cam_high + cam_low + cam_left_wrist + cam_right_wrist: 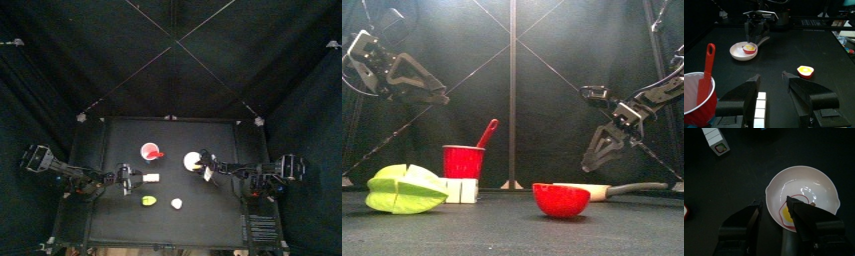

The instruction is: Grab apple half on table

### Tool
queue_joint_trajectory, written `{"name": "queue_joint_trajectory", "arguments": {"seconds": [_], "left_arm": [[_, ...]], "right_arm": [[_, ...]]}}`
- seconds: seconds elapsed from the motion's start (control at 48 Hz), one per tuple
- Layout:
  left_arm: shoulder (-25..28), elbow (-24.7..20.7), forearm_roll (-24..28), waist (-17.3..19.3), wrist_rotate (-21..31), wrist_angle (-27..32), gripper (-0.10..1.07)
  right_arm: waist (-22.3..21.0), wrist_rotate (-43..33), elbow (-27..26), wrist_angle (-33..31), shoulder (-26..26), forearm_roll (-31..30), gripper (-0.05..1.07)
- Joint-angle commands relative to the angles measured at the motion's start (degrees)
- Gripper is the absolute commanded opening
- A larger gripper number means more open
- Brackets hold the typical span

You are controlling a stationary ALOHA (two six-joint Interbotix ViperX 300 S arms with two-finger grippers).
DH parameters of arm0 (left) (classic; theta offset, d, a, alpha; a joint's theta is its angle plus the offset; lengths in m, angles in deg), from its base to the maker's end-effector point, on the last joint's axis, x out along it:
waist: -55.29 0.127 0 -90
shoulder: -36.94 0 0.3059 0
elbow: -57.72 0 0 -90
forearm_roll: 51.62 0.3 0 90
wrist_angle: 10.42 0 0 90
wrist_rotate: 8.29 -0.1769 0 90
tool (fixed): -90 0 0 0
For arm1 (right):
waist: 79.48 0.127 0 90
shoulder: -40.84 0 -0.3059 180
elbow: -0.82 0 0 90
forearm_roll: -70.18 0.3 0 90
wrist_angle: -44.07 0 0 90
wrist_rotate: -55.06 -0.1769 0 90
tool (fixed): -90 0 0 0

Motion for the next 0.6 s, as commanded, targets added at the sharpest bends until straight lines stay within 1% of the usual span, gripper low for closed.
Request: {"name": "queue_joint_trajectory", "arguments": {"seconds": [0.0, 0.188, 0.583], "left_arm": [[0.0, -0.9, 0.3, 0.1, 0.0, -0.3, 0.80], [0.0, -0.9, 0.3, 0.3, -0.1, -0.3, 0.80], [0.0, -0.9, 0.3, 0.3, 0.0, -0.3, 0.80]], "right_arm": [[0.3, 0.1, -1.1, 0.2, 0.6, 0.0, 0.80], [2.3, 0.2, -2.0, 0.2, 1.1, -0.8, 0.80], [11.6, 0.0, -6.2, 0.0, 1.1, -9.1, 0.80]]}}
